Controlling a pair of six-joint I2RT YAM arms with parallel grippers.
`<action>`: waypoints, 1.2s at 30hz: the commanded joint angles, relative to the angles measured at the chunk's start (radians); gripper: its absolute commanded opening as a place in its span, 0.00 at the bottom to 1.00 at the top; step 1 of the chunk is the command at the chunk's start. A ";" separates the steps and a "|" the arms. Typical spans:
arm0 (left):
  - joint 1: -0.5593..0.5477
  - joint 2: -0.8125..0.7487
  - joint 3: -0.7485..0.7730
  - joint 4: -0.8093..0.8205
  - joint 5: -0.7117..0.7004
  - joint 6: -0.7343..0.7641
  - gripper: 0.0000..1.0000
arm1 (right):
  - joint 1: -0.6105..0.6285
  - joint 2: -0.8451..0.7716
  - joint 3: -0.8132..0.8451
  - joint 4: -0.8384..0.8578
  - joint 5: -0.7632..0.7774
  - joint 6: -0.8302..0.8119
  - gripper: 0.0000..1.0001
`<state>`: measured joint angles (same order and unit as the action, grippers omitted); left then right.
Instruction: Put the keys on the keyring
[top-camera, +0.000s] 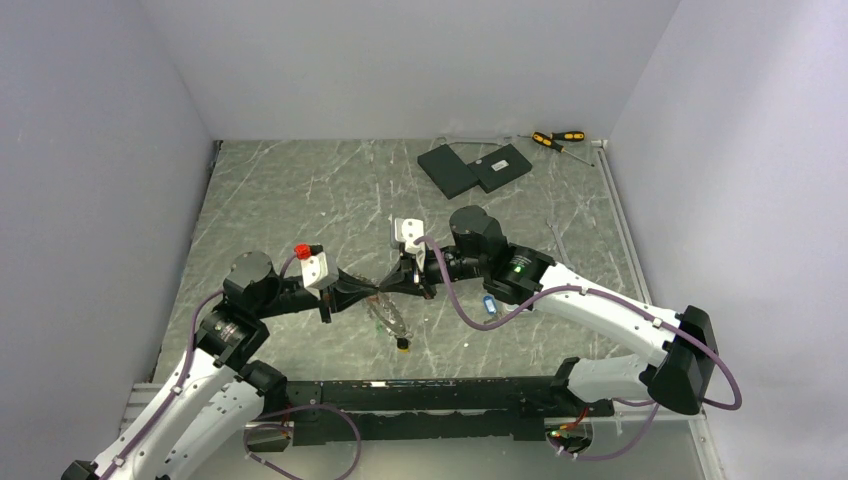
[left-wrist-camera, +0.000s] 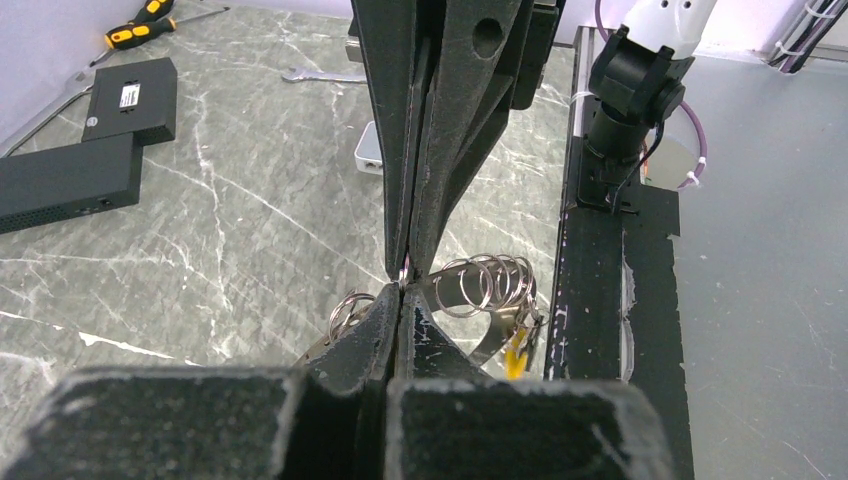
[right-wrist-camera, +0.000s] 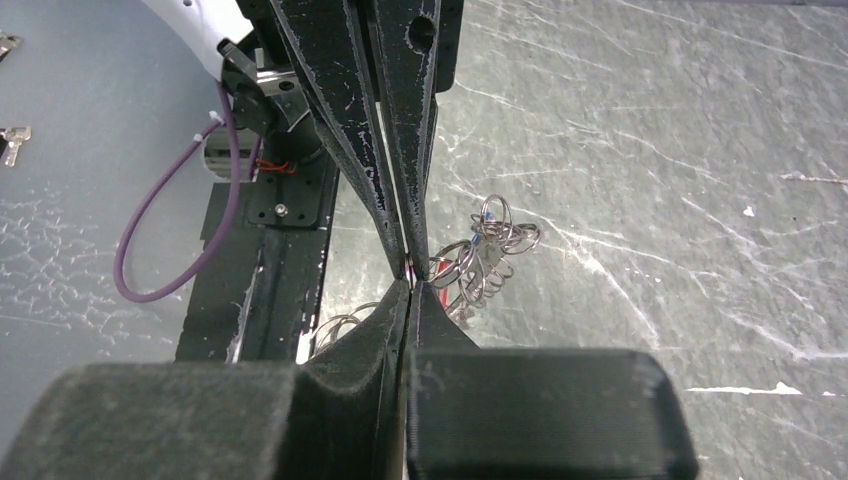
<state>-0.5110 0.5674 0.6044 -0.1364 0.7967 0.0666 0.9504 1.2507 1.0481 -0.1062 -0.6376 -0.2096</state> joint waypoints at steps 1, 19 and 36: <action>0.006 0.001 0.032 0.069 0.020 0.009 0.02 | -0.002 -0.006 0.044 0.011 -0.009 -0.022 0.00; 0.017 -0.032 0.067 0.017 -0.154 -0.022 0.81 | 0.103 -0.107 -0.096 0.037 0.367 -0.386 0.00; 0.045 -0.081 0.132 -0.130 -0.671 -0.059 0.89 | 0.341 -0.222 -0.476 0.746 0.818 -0.812 0.00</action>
<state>-0.4744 0.5037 0.6941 -0.2440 0.3038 0.0383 1.2667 1.0645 0.5892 0.3344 0.0643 -0.8818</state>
